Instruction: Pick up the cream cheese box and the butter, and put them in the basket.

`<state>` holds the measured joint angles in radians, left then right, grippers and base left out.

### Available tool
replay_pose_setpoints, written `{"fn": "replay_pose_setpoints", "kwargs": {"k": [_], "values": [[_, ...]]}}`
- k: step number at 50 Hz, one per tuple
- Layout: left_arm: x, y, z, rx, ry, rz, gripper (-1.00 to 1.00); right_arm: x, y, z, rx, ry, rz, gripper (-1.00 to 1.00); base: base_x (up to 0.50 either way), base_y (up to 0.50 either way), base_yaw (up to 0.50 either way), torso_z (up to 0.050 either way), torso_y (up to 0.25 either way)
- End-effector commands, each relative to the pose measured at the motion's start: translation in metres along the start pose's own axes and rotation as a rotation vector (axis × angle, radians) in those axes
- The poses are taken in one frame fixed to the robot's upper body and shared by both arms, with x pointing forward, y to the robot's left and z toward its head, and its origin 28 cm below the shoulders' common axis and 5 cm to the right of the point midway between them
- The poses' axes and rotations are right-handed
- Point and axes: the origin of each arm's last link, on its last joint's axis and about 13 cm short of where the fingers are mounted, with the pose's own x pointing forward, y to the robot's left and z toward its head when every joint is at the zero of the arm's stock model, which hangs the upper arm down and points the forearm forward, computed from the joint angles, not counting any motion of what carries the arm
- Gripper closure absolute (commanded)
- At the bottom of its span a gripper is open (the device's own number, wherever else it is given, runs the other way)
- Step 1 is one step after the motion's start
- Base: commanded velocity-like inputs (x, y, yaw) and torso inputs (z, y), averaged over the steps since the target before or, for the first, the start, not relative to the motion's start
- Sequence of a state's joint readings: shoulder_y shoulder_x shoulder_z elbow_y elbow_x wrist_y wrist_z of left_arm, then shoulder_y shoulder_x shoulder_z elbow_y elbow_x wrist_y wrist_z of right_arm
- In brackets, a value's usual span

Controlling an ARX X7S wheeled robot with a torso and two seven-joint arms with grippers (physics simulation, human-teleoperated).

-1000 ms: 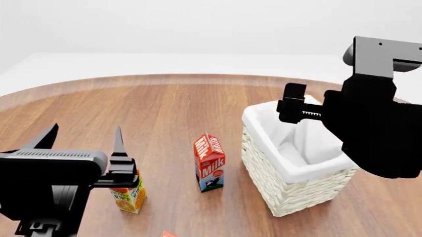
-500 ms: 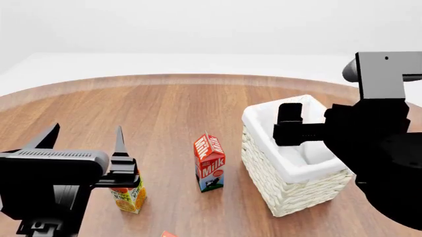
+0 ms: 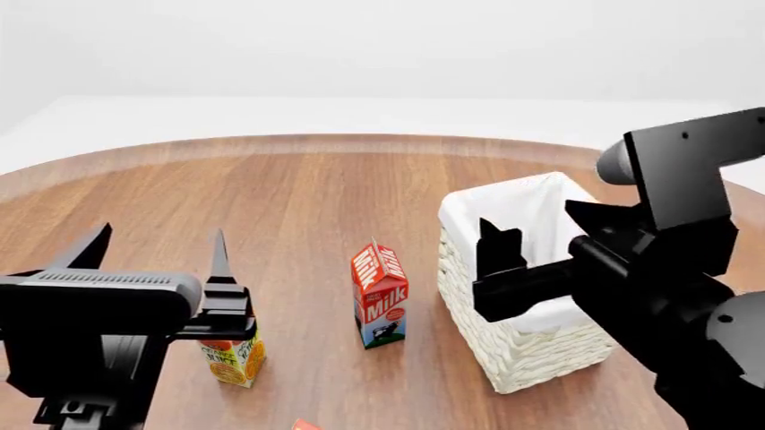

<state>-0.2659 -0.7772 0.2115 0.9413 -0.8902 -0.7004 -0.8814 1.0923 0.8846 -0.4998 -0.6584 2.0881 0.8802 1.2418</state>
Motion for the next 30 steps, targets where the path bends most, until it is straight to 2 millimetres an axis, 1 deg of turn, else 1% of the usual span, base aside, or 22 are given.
{"fn": "replay_pose_setpoints", "kwargs": {"k": [1, 15, 20, 30], "values": [[0.0, -0.001, 0.0, 0.001, 0.002, -0.002, -1.0, -0.011, 0.004, -0.003, -0.059, -0.012, 0.107, -1.0, 0.0, 0.0, 0.0, 0.0, 0.0], [0.0, 0.0, 0.0, -0.001, 0.001, -0.002, -1.0, -0.02, 0.011, -0.009, -0.146, -0.011, 0.213, -1.0, 0.0, 0.0, 0.0, 0.0, 0.0], [0.0, 0.0, 0.0, 0.0, 0.001, 0.0, -1.0, -0.026, 0.016, -0.011, -0.195, -0.021, 0.259, -1.0, 0.0, 0.0, 0.0, 0.0, 0.0], [0.0, 0.001, 0.001, 0.0, 0.0, 0.001, -1.0, -0.031, 0.021, -0.016, -0.235, -0.018, 0.303, -1.0, 0.0, 0.0, 0.0, 0.0, 0.0]]}}
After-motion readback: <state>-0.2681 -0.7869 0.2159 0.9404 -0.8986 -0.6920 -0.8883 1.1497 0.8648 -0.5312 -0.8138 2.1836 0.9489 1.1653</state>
